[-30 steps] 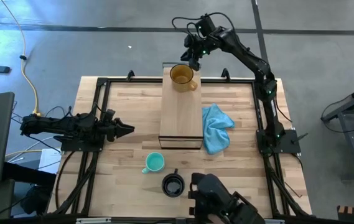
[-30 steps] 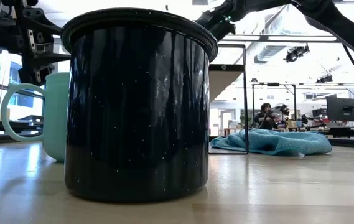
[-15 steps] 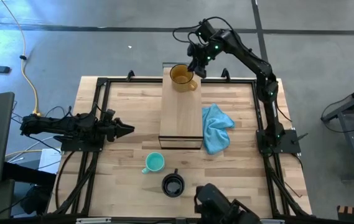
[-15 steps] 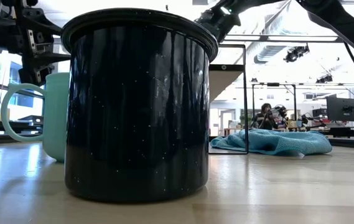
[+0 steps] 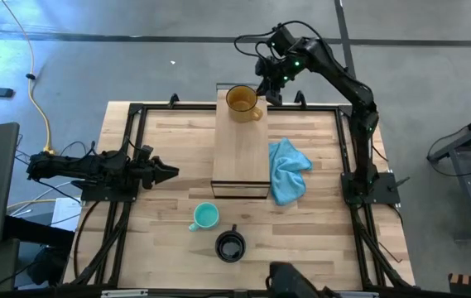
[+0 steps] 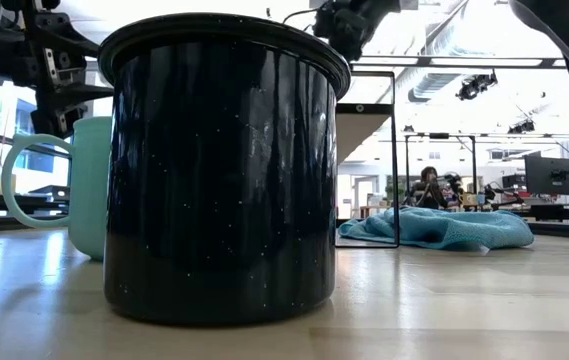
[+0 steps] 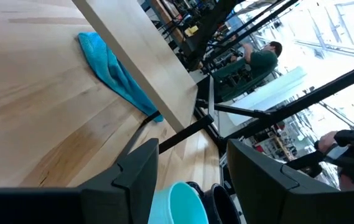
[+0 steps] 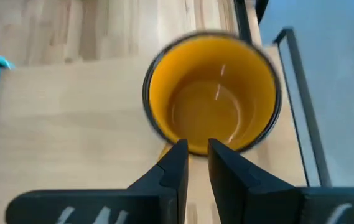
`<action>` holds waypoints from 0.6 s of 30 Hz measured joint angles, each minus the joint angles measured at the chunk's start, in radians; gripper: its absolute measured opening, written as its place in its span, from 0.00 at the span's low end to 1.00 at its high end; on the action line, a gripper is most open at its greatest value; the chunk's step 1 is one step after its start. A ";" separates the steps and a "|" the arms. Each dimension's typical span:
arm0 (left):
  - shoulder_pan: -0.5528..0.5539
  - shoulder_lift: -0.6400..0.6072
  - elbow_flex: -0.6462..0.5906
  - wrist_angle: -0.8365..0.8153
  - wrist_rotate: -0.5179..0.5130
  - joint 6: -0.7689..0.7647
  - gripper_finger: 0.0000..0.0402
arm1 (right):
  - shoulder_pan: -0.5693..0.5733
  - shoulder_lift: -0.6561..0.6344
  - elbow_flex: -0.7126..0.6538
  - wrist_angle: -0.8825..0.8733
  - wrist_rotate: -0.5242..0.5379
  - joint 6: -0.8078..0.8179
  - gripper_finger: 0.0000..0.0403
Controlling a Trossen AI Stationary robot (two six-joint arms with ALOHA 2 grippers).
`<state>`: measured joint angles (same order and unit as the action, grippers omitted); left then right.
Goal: Stack small to large cups/mugs on shelf
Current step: Put the yellow mug on the shelf
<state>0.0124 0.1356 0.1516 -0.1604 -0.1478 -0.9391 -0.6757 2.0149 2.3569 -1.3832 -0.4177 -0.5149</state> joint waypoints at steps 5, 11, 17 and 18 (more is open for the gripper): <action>0.000 0.000 0.000 0.000 0.005 0.000 0.45 | 0.024 -0.002 0.000 -0.091 0.025 0.018 0.13; 0.000 0.000 0.000 0.000 0.016 0.000 0.45 | 0.047 -0.002 0.000 -0.153 0.083 0.077 0.18; 0.000 0.000 0.000 0.000 0.025 0.011 0.45 | 0.068 -0.002 0.000 -0.159 0.132 0.157 0.28; 0.000 0.000 0.000 0.000 0.027 0.014 0.45 | 0.071 -0.002 0.000 -0.159 0.136 0.172 0.29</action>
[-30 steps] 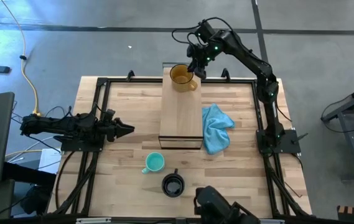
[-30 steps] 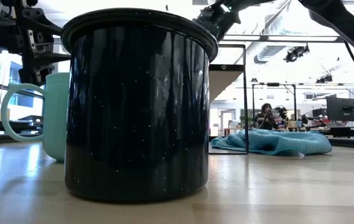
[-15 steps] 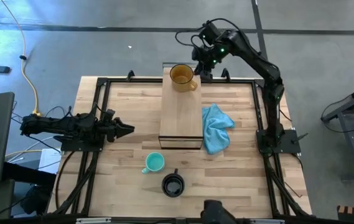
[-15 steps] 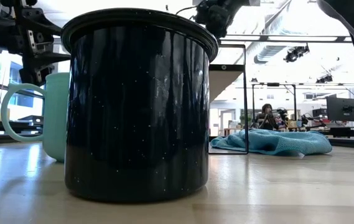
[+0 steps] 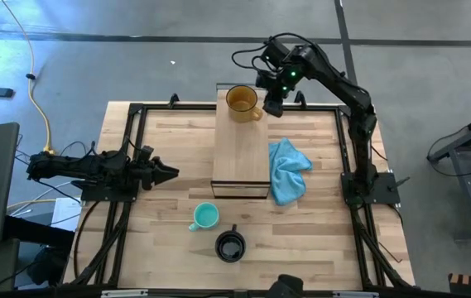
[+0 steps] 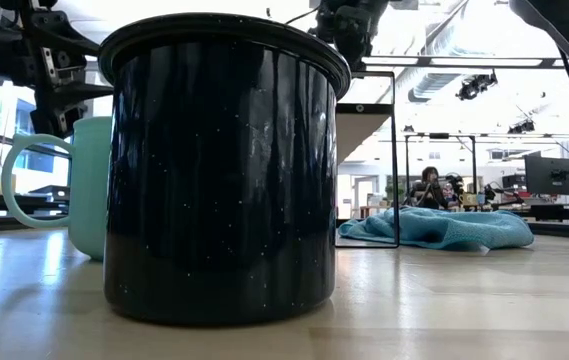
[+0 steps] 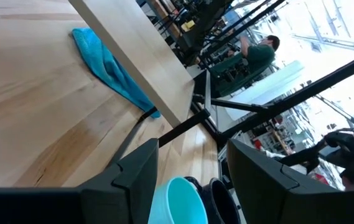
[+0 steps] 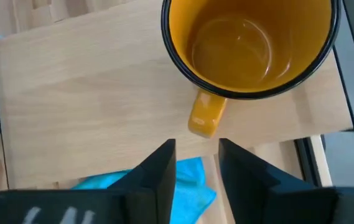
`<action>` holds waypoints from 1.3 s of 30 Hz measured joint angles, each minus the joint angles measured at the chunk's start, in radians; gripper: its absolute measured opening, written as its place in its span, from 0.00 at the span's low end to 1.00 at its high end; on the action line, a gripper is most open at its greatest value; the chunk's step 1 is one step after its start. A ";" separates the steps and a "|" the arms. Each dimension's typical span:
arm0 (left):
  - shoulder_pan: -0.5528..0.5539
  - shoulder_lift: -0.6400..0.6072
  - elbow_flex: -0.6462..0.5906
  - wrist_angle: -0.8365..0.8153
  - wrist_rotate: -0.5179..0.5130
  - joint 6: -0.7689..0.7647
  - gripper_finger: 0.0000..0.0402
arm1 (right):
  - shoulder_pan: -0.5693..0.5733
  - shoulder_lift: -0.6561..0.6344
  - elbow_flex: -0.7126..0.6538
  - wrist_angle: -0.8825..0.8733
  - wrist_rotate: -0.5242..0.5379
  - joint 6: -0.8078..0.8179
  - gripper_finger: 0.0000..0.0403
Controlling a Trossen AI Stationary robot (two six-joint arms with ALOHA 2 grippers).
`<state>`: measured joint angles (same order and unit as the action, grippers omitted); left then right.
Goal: Stack small to large cups/mugs on shelf
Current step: Put the yellow mug on the shelf
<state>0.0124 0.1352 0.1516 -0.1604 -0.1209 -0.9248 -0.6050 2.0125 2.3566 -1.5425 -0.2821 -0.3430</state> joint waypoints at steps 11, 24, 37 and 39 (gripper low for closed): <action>0.000 0.000 0.000 -0.023 0.001 0.004 0.45 | 0.061 0.000 -0.116 0.062 0.088 0.172 0.35; 0.000 0.000 0.000 -0.023 0.024 0.001 0.45 | 0.081 0.000 -0.148 0.137 0.137 0.237 0.35; 0.000 0.000 0.000 -0.023 0.027 0.003 0.45 | 0.084 0.000 -0.148 0.159 0.184 0.265 0.35; 0.000 0.000 0.000 -0.023 0.027 0.004 0.45 | 0.088 0.000 -0.148 0.159 0.183 0.266 0.35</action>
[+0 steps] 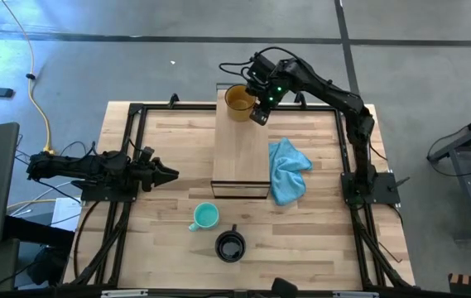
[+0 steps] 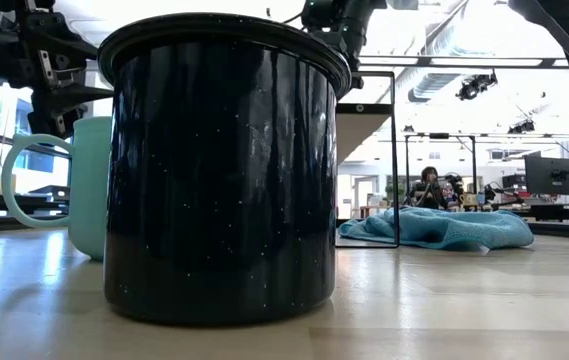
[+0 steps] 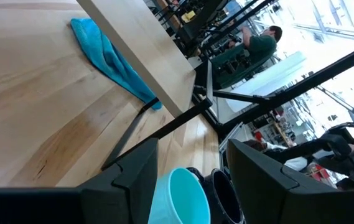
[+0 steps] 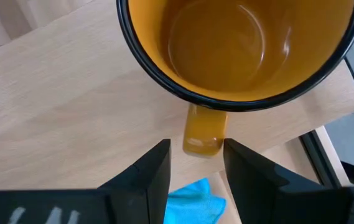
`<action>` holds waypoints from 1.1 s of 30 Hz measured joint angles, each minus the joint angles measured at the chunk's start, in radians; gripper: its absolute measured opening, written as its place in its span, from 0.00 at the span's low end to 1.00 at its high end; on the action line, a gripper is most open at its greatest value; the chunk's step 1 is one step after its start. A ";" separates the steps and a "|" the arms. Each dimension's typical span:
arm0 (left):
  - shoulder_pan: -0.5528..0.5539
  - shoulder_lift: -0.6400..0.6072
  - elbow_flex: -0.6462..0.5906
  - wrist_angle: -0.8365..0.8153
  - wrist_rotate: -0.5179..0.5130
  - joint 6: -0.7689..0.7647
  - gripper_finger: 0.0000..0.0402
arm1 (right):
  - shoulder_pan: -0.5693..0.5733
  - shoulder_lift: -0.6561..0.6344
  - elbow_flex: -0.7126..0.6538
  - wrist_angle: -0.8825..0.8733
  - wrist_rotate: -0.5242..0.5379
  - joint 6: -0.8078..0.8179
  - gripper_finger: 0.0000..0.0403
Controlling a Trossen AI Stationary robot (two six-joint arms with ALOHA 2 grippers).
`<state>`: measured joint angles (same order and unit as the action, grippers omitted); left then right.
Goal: Stack small to large cups/mugs on shelf
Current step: Put the yellow mug on the shelf
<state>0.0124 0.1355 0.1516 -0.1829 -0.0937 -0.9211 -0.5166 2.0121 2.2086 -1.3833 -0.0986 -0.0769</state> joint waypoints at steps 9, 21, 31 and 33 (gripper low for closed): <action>0.000 0.000 0.000 0.000 0.000 -0.003 0.45 | 0.002 0.000 0.000 0.020 0.019 0.002 0.35; 0.000 0.000 0.000 0.001 0.000 -0.003 0.45 | 0.002 0.002 0.000 0.051 0.019 0.010 0.35; 0.000 0.000 0.000 0.000 0.000 -0.003 0.45 | 0.002 0.006 -0.002 0.052 0.016 0.012 0.40; 0.000 0.000 0.000 0.000 0.000 -0.003 0.45 | 0.002 0.006 -0.002 0.050 0.016 0.020 0.42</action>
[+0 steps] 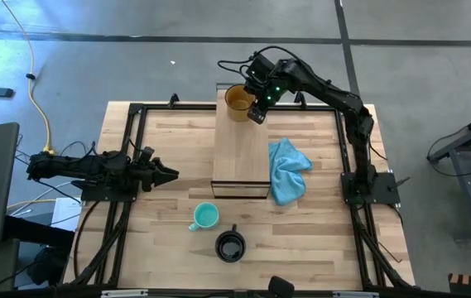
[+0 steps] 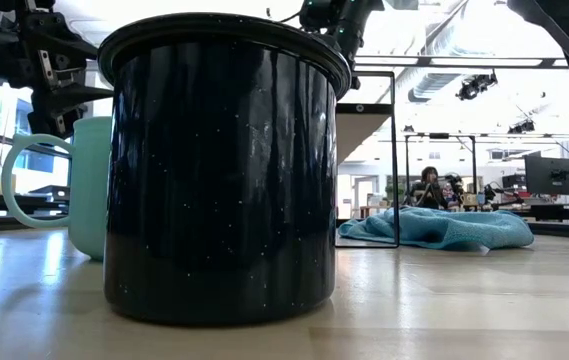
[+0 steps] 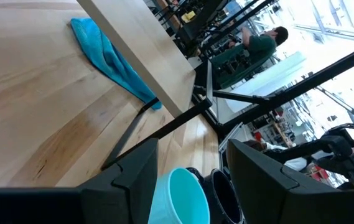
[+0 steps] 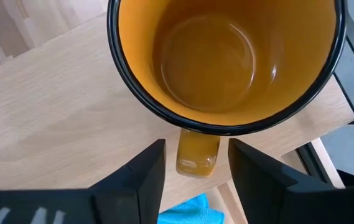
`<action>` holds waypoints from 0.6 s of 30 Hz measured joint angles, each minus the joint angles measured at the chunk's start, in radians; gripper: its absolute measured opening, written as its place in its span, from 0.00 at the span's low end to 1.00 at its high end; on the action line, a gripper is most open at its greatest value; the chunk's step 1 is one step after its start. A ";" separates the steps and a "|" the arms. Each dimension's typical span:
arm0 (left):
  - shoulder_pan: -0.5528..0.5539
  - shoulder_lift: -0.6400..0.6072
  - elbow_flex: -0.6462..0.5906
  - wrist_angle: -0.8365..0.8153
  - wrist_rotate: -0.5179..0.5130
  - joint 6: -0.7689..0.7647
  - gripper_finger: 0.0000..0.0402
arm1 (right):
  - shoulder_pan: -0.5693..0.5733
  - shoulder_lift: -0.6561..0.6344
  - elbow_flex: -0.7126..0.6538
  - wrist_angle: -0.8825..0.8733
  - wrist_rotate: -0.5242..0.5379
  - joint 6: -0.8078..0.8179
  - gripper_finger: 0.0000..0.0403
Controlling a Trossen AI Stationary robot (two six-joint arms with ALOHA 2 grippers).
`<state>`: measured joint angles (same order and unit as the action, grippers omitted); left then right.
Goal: Stack small to large cups/mugs on shelf
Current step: Put the yellow mug on the shelf
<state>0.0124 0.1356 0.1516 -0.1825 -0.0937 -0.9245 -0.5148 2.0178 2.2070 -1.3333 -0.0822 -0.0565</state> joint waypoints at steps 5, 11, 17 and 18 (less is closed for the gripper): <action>0.000 0.000 0.000 0.000 0.000 0.000 0.45 | 0.000 0.000 0.000 -0.001 0.000 0.008 0.45; 0.000 0.000 0.000 0.000 0.000 0.000 0.45 | 0.007 0.000 0.000 0.000 -0.021 0.009 0.45; 0.000 0.000 0.000 0.000 0.000 0.002 0.45 | 0.007 0.000 0.000 -0.001 -0.026 0.036 0.45; 0.000 0.000 0.000 0.000 0.000 0.003 0.45 | 0.007 0.000 0.000 -0.001 -0.026 0.042 0.45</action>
<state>0.0124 0.1356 0.1516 -0.1825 -0.0937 -0.9211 -0.5076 2.0178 2.2070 -1.3342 -0.1085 -0.0143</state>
